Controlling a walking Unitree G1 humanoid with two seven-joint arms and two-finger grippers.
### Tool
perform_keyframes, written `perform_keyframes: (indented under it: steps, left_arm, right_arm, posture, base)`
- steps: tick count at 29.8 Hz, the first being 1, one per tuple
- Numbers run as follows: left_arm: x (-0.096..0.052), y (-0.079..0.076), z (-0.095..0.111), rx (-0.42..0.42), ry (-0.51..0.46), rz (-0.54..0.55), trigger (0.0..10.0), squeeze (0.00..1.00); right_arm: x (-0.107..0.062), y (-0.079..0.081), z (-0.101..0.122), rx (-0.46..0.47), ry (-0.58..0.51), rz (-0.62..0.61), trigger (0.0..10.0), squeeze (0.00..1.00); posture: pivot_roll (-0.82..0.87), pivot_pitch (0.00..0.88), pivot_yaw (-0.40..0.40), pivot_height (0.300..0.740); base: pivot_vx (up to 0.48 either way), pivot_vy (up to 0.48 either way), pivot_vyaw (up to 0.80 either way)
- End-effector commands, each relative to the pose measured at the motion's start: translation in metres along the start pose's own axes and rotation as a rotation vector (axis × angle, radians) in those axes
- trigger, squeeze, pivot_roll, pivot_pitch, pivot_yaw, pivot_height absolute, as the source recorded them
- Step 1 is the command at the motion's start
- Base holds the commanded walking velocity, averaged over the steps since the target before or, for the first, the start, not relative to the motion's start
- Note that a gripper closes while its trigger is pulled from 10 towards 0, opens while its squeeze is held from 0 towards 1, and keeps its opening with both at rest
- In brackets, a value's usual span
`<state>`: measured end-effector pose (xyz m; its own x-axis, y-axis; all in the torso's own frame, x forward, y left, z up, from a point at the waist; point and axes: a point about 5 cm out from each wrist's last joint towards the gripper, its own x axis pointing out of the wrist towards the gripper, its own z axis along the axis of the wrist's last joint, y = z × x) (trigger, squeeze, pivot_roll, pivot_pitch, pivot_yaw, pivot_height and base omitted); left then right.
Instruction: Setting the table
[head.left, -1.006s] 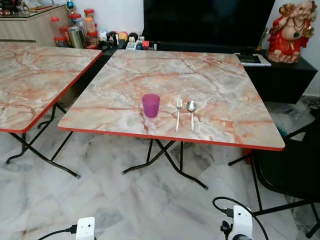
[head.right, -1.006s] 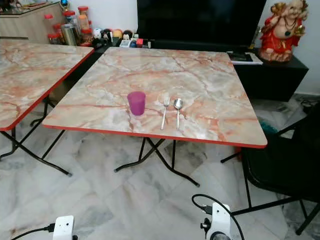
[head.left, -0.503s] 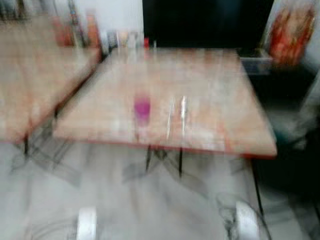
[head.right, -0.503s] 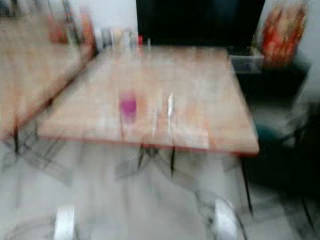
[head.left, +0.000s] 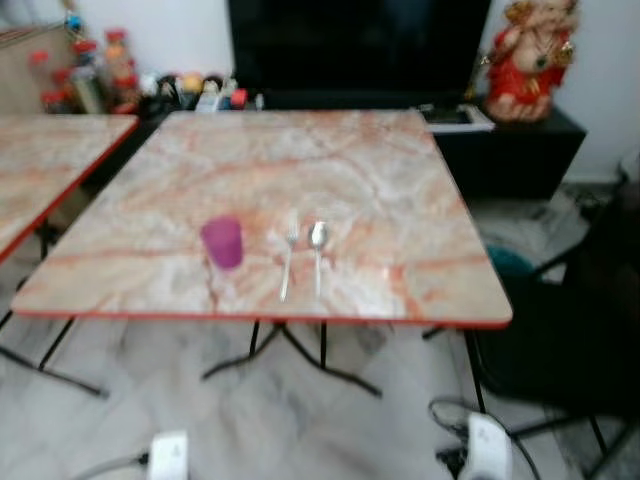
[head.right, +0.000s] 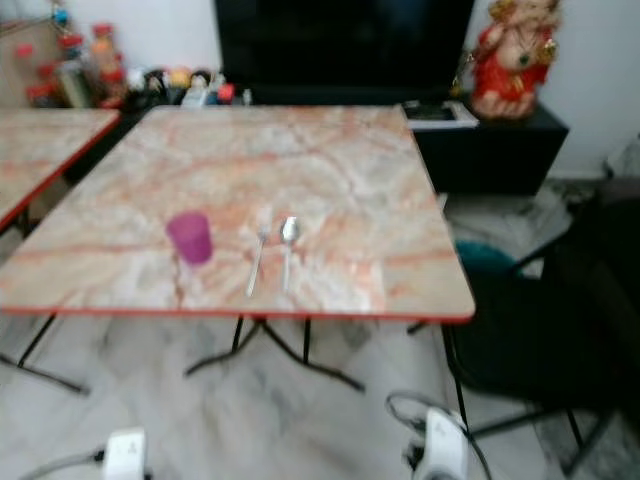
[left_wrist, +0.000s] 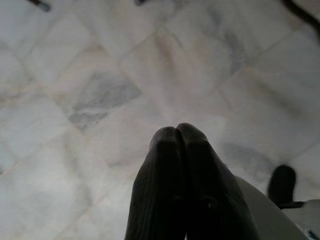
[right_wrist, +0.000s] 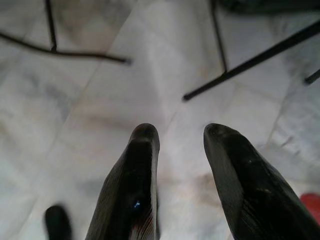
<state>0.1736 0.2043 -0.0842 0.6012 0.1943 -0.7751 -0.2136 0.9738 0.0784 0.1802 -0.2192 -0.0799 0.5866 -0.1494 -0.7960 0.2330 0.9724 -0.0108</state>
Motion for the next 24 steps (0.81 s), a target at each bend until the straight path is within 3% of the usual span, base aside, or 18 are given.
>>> perform_keyframes:
  steps: [1, 16, 18, 21, 24]
  left_arm:
    - [-0.0007, 0.0148, -0.0024, -0.001, 0.007, 0.042, 10.0, 0.00]
    - [-0.0009, 0.0171, -0.0032, 0.010, 0.011, 0.055, 10.0, 0.00]
    - [-0.0008, 0.0170, -0.0029, 0.009, 0.009, 0.056, 10.0, 0.00]
    - [-0.0008, 0.0168, -0.0029, 0.010, 0.010, 0.055, 10.0, 0.00]
    - [-0.0008, 0.0164, -0.0028, 0.010, 0.011, 0.054, 10.0, 0.00]
  right_arm:
    - [0.0014, 0.0159, 0.0026, -0.001, -0.003, 0.043, 10.0, 0.00]
    - [0.0016, 0.0176, 0.0020, 0.005, 0.009, 0.060, 10.0, 0.00]
    - [0.0018, 0.0189, 0.0032, 0.031, 0.006, 0.072, 10.0, 0.00]
    - [0.0019, 0.0192, 0.0055, -0.005, -0.010, 0.077, 10.0, 0.00]
    - [0.0020, 0.0191, 0.0060, 0.001, -0.010, 0.076, 10.0, 0.00]
  posture:
    - [0.00, 0.007, -0.019, 0.740]
    - [0.00, 0.019, -0.021, 0.740]
    - [0.00, 0.019, -0.020, 0.740]
    - [0.00, 0.019, -0.020, 0.740]
    - [0.00, 0.022, -0.021, 0.740]
  base:
    - [0.000, 0.000, 0.00]
    - [0.000, 0.000, 0.00]
    - [0.000, 0.000, -0.61]
    - [0.250, 0.000, -0.68]
    - [0.262, 0.000, 0.00]
